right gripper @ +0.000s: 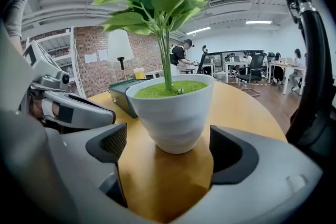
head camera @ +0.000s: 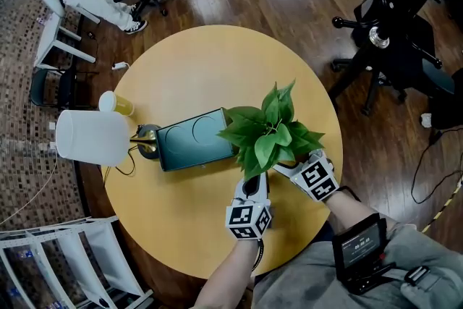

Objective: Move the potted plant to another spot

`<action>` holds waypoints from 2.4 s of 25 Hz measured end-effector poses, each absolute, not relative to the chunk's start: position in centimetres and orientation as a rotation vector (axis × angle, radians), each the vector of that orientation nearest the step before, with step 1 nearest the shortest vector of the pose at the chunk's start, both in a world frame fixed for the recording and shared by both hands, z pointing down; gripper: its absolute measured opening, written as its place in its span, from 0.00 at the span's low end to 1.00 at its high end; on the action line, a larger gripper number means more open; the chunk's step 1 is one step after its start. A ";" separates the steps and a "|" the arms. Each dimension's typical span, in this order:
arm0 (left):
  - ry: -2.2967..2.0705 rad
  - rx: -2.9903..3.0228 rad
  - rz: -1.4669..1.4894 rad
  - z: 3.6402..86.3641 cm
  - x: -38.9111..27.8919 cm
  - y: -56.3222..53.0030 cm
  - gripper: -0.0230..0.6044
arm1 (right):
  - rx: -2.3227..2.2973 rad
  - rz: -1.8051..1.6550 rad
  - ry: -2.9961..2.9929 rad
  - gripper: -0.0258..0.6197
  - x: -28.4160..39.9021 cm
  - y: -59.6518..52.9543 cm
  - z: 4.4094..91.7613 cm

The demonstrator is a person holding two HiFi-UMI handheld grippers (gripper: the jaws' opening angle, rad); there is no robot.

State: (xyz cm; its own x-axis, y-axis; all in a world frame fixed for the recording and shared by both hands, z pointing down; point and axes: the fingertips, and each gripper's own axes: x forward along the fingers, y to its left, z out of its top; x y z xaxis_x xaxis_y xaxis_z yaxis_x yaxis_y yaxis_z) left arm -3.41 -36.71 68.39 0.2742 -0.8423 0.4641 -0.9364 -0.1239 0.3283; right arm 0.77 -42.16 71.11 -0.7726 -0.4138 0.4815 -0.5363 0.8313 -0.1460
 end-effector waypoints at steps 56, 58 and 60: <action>-1.612 2.245 0.192 56.5 -2.0 -31.6 0.04 | 0.834 0.173 -2.664 0.77 0.6 -37.9 59.0; -1.610 2.262 0.176 55.8 -2.0 -30.0 0.04 | 0.840 0.163 -2.664 0.77 0.5 -36.3 58.2; -1.608 2.277 0.165 55.1 -2.0 -28.4 0.04 | 0.839 0.155 -2.661 0.77 0.5 -34.5 57.5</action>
State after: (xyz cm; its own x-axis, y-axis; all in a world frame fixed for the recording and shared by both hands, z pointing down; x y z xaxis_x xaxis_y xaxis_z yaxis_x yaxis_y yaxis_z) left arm -1.99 -28.44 55.14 0.3499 -0.8906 0.2904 -0.9311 -0.2965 0.2126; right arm 0.54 -34.54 57.51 -0.7653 -0.5361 0.3563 -0.5739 0.8189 -0.0006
